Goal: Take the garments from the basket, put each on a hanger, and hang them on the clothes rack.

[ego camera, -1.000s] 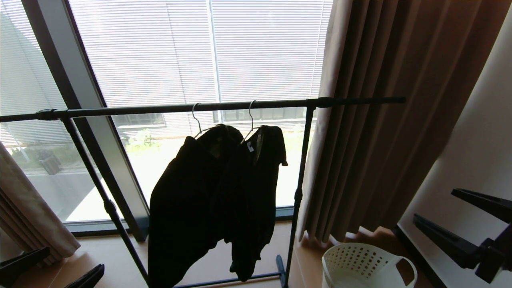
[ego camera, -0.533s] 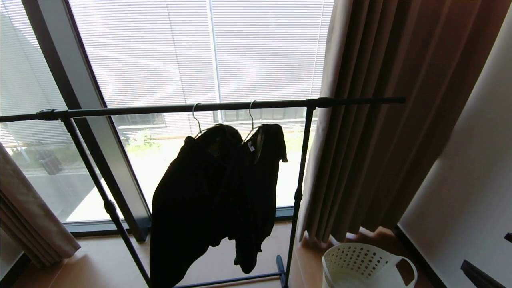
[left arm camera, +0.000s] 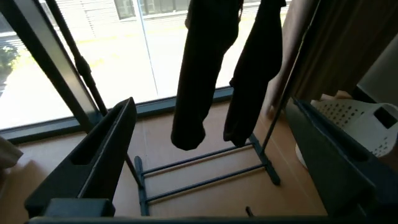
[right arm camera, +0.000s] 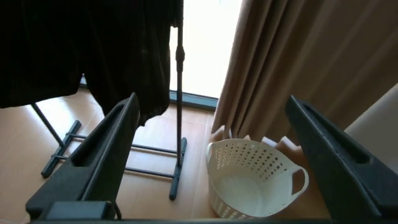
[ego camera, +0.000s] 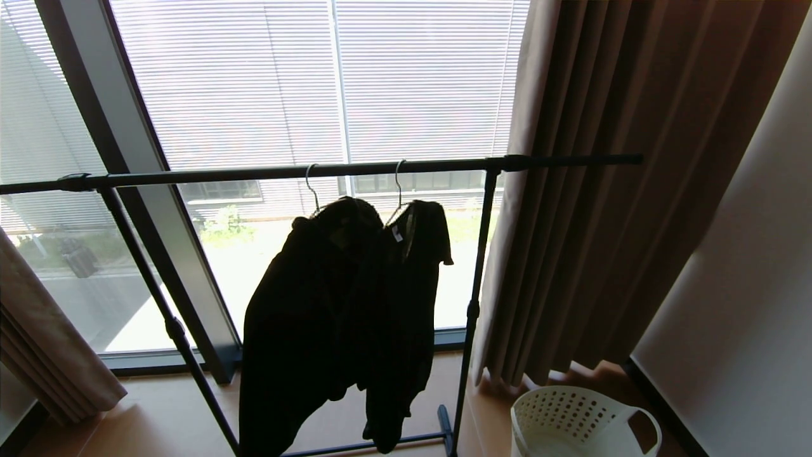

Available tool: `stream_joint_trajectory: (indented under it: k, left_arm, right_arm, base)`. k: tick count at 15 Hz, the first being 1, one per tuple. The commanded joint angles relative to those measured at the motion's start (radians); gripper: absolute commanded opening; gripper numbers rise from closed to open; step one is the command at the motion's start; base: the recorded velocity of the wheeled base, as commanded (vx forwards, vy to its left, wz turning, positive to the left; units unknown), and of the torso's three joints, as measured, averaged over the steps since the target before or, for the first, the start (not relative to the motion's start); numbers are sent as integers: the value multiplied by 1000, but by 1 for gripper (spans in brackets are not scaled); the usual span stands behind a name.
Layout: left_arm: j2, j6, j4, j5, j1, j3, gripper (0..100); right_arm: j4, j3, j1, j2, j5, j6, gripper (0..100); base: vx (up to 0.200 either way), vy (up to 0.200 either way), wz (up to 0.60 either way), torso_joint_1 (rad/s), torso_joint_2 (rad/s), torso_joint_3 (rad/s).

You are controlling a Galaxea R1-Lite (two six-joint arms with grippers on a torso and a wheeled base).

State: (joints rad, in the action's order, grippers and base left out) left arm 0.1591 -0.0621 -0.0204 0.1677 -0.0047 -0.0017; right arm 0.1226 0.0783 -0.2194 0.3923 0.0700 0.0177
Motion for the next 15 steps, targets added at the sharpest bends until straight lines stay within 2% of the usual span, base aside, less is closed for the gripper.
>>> stream_joint_trajectory:
  k: [1,2,4,5,6,7,9,11,13,15]
  left_arm:
    - [-7,-1,-7,-28,88,2,100]
    - [-36,-2,-7,-27,129,2,100]
    - [-59,1,-4,-27,132,2,100]
    - [-59,12,-4,-25,132,2,100]
    - [-59,13,-4,-22,132,2,100]
    - [-61,22,-4,-2,132,2,100]
    - [-63,27,-4,16,115,2,100]
    - [-63,27,-4,12,117,2,100]
    - [-63,30,-4,13,115,2,100]
    - [-63,31,-4,16,112,2,100]
  right_arm:
    - [-3,-15,92,-56,13,7,100]
    - [-4,-26,133,-90,19,8,100]
    - [-6,-69,170,-165,13,16,100]
    - [-47,-78,170,-267,2,39,100]
    - [-78,-78,164,-311,-18,36,100]
    - [-95,-78,198,-349,-102,19,100]
    - [-95,-78,209,-380,-114,30,100]
    - [-60,-78,212,-389,-101,41,100]
    - [-57,-78,212,-389,-52,16,100]
    - [-57,-78,212,-389,-68,4,100]
  base:
    - [0,0,0,0,0,0]
    - [0,0,0,0,0,0]
    - [0,0,0,0,0,0]
    - [0,0,0,0,0,0]
    - [0,0,0,0,0,0]
    - [0,0,0,0,0,0]
    - [0,0,0,0,0,0]
    - [0,0,0,0,0,0]
    - [0,0,0,0,0,0]
    - [0,0,0,0,0,0]
